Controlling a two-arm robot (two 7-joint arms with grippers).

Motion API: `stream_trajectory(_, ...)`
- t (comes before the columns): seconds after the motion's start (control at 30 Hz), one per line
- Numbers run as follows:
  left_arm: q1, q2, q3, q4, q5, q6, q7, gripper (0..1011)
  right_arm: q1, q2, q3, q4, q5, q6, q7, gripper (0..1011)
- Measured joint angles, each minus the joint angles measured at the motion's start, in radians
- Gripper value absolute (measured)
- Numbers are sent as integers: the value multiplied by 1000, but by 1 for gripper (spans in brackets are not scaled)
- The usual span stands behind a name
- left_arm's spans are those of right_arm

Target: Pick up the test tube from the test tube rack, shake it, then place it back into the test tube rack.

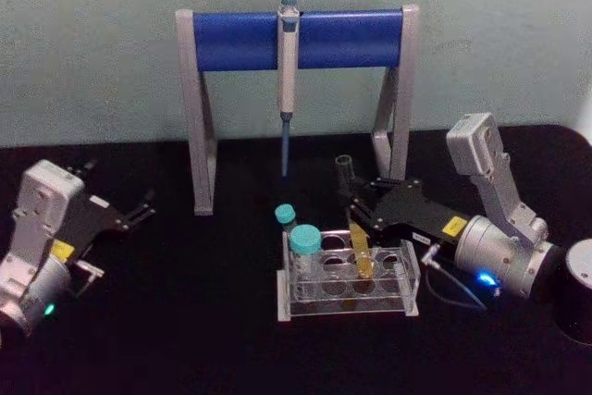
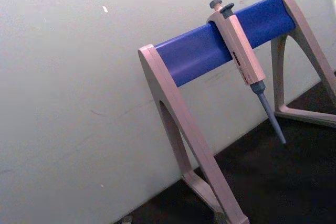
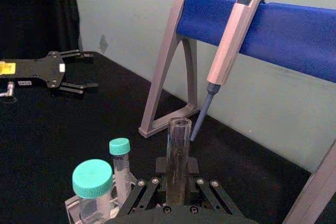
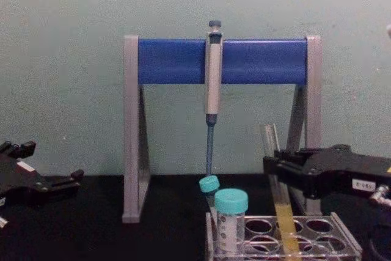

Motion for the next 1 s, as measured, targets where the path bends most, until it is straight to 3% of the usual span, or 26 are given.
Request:
stream_trajectory(0.47,0,0,0,0,0,0,0,1001,-1,0,1,0,0,-2,2,228)
stream_trajectory(1.0,0,0,0,0,0,0,0,1001,-31,13,40,-55,56,-31,20,228)
